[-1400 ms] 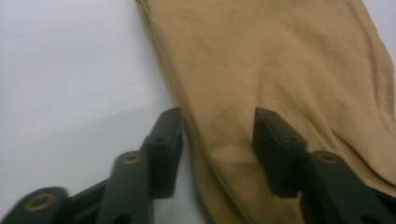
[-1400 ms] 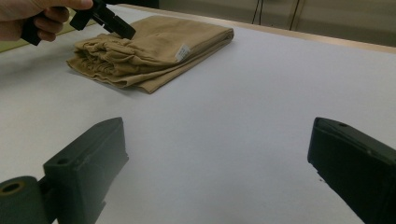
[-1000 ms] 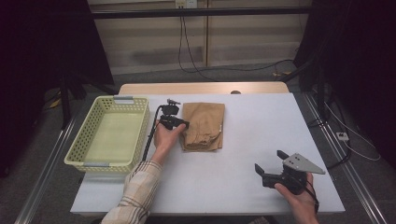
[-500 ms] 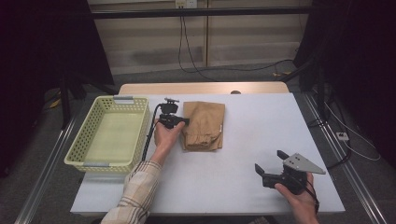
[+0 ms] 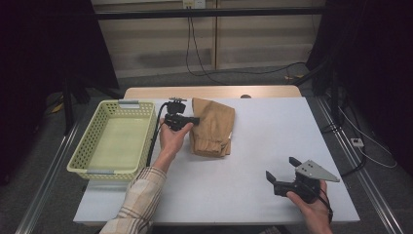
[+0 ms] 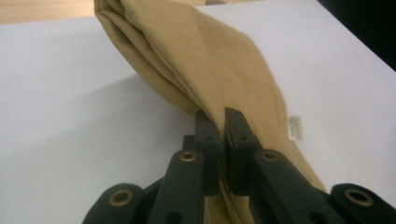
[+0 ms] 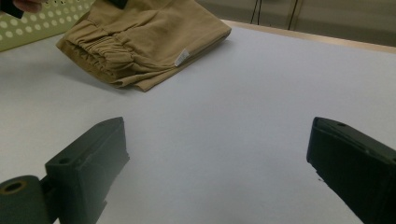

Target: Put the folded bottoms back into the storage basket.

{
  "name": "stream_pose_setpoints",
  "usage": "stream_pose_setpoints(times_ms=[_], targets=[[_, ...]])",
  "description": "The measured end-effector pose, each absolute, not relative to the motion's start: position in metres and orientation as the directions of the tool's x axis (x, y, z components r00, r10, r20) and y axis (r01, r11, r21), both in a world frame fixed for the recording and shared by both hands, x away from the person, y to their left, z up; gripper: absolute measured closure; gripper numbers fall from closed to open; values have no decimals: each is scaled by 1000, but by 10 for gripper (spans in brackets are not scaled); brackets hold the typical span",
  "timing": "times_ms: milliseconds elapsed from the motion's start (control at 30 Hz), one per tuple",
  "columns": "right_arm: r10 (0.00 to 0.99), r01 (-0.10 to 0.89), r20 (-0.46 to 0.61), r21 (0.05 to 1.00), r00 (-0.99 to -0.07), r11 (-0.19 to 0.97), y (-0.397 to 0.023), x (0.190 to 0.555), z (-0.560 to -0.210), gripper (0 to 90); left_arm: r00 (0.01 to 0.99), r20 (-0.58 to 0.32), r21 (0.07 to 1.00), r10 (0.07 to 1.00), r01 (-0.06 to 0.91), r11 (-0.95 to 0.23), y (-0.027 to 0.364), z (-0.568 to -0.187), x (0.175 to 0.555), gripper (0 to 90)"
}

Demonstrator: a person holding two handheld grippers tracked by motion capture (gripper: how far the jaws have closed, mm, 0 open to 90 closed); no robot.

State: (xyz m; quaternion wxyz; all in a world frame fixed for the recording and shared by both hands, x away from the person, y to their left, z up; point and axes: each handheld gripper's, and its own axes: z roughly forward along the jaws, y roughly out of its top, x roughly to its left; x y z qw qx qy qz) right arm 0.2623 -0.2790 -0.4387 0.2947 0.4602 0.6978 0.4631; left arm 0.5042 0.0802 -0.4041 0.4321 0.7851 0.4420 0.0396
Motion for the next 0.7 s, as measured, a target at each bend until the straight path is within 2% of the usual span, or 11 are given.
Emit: stream_pose_setpoints(times_ms=[167,567,700], targets=[[913,369,16,918,-407,148,-279,262,-439,50,634,-293,731,716,631,-260,81,-394,500,860],[914,369,16,918,-405,147,-279,262,-439,48,671,-291,761,682,594,-260,89,-375,492,861],[913,368,17,918,-408,148,-279,263,-439,48,684,-258,775,682,568,-276,90,-366,488,861]])
